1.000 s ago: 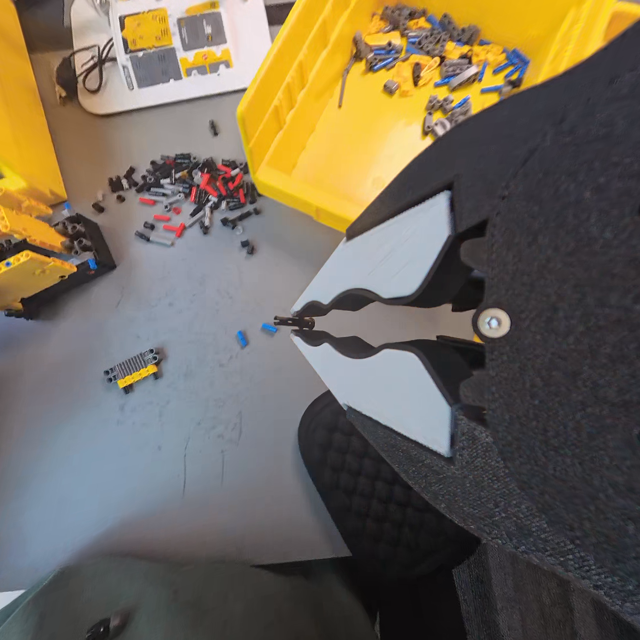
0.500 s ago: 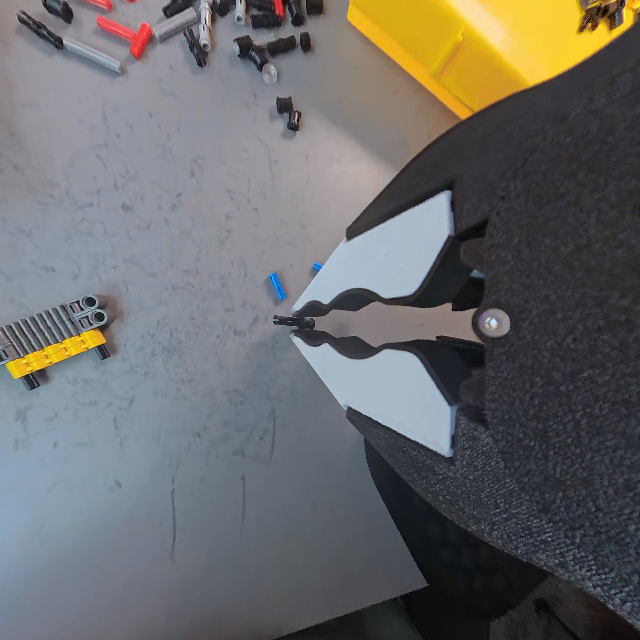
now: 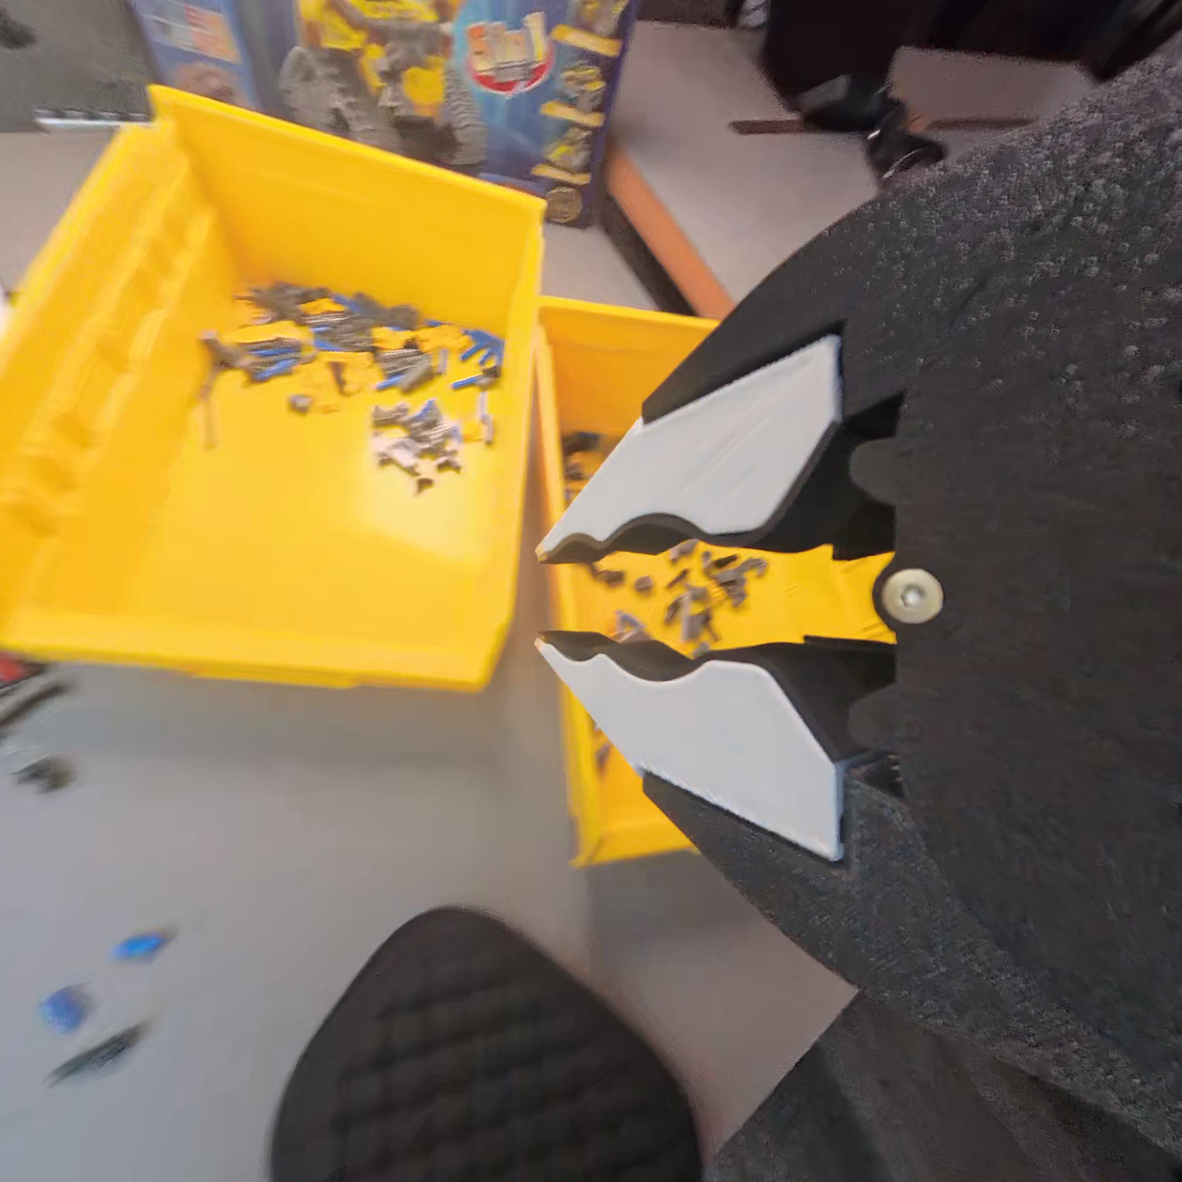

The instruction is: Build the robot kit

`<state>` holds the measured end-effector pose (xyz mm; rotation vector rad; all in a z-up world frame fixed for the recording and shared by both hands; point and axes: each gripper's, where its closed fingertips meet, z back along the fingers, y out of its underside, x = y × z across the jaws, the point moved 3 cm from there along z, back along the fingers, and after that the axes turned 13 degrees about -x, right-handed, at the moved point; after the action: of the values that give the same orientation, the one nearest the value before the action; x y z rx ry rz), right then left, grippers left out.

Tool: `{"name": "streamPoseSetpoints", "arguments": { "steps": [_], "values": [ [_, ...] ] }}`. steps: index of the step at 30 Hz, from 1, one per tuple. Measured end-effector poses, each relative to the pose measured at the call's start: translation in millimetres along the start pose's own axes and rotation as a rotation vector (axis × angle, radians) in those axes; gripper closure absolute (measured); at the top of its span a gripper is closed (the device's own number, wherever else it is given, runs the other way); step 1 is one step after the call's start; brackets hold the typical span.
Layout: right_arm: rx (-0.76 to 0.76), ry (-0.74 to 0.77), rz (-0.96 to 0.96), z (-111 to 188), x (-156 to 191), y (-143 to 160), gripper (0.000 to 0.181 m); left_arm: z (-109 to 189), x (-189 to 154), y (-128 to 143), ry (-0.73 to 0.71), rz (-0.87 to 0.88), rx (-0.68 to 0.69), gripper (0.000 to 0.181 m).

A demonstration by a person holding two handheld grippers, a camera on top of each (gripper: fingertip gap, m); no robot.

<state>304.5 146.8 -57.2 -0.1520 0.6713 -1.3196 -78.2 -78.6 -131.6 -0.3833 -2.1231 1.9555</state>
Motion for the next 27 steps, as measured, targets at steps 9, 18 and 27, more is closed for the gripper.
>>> {"name": "streamPoseSetpoints", "arguments": {
  "steps": [9,18,27],
  "values": [
    [0.388,-0.048,-0.101,-28,-26,186,0.161,-5,-17,5,0.128,-0.015,0.002,0.13],
    [0.502,-0.157,-0.037,-60,-35,220,0.166,-8,-21,9,0.138,-0.059,0.021,0.128],
    [0.51,-0.216,-0.052,-71,-33,224,0.172,-10,-21,15,0.138,-0.067,0.053,0.121]
  ]
}}
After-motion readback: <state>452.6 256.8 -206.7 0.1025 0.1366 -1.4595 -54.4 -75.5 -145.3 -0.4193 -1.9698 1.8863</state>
